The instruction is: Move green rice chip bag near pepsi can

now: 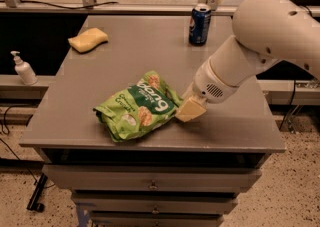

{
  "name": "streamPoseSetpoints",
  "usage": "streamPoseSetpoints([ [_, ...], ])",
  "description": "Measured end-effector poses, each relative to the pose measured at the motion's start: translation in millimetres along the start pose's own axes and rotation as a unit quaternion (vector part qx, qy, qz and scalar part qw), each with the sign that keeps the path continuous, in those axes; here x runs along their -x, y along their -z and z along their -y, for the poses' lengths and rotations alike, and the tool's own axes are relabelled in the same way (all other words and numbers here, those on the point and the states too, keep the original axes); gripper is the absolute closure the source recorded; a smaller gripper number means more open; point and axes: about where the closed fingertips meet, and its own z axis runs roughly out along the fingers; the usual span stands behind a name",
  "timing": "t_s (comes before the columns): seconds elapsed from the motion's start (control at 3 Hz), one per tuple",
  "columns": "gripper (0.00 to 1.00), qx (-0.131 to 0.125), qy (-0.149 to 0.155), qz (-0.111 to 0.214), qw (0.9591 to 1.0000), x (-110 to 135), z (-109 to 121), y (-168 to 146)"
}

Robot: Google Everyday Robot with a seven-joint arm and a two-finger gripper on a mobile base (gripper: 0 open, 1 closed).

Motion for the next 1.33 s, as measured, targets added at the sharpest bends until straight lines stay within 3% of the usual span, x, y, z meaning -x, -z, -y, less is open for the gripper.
streamPoseSetpoints([
  [0.33,1.00,0.000,0.000,0.000,1.0000,0.1,0.0,0.2],
  [0.67,1.00,-0.019,0.003,-0.018,0.9997,28.5,6.0,16.6],
  [1.0,1.00,-0.070,0.014,-0.029,0.9971,71.5,21.7,60.0],
  [1.33,1.00,-0.128,0.035,-0.038,0.9904,109.1,40.7,109.1],
])
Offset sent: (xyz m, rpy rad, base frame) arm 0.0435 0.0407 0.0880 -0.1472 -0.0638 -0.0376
